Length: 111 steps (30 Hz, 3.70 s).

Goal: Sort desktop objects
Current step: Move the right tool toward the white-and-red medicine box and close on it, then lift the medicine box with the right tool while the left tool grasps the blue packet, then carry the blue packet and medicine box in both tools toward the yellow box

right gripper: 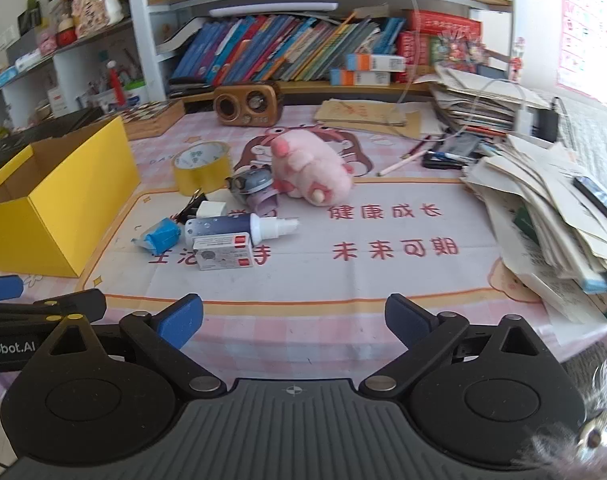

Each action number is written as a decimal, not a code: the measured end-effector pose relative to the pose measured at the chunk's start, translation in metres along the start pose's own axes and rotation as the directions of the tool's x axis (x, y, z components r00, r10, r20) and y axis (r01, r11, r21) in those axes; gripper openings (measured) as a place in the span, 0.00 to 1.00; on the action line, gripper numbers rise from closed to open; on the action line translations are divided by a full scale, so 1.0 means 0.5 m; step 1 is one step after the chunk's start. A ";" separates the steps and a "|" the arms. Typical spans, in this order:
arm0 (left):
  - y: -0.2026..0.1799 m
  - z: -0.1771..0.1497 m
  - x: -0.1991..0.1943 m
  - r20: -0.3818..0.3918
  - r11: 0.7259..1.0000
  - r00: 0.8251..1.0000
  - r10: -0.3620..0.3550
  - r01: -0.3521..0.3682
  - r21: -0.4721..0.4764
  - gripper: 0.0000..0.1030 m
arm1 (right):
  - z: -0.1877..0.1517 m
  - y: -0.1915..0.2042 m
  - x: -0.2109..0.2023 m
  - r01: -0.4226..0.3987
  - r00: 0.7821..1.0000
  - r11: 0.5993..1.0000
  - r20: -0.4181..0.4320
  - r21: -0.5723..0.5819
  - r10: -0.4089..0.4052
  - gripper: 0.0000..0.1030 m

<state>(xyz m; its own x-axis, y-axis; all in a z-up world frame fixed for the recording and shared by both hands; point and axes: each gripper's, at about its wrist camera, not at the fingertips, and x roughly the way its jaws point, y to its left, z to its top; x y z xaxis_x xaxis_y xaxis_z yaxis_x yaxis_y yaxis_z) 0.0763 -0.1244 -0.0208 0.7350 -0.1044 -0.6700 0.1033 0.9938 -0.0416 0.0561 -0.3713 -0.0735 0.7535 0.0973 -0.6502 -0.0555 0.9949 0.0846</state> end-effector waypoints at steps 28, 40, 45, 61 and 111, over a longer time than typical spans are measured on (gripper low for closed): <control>0.042 0.032 0.008 -0.018 0.972 0.978 0.210 -0.211 -0.107 1.00 | 0.061 0.047 0.182 -0.192 0.978 0.977 -0.099 -0.090 0.183 0.80; 0.078 0.025 0.001 -0.049 0.960 0.965 0.256 -0.260 -0.103 1.00 | 0.060 0.096 0.255 -0.178 0.979 0.976 -0.121 -0.123 0.163 0.76; 0.085 0.025 0.000 -0.047 0.960 0.966 0.255 -0.259 -0.105 1.00 | 0.065 0.107 0.262 -0.138 0.988 0.978 -0.097 -0.156 0.124 0.51; 0.021 0.038 0.038 -0.044 0.993 0.993 0.111 -0.113 -0.038 1.00 | 0.069 0.009 0.172 -0.130 0.990 0.983 -0.063 -0.126 0.123 0.50; -0.034 0.104 0.271 -0.103 0.999 0.994 0.045 -0.044 0.015 0.30 | 0.070 -0.129 0.134 -0.108 0.993 0.986 -0.058 -0.128 0.101 0.50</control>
<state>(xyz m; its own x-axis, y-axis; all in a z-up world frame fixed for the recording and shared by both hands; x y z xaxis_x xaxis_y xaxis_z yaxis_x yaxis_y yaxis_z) 0.2092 -0.1576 -0.0724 0.6659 -0.0548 -0.7440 0.0811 0.9967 -0.0009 0.1330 -0.4300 -0.0960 0.7050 0.1988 -0.6807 -0.2200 0.9739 0.0566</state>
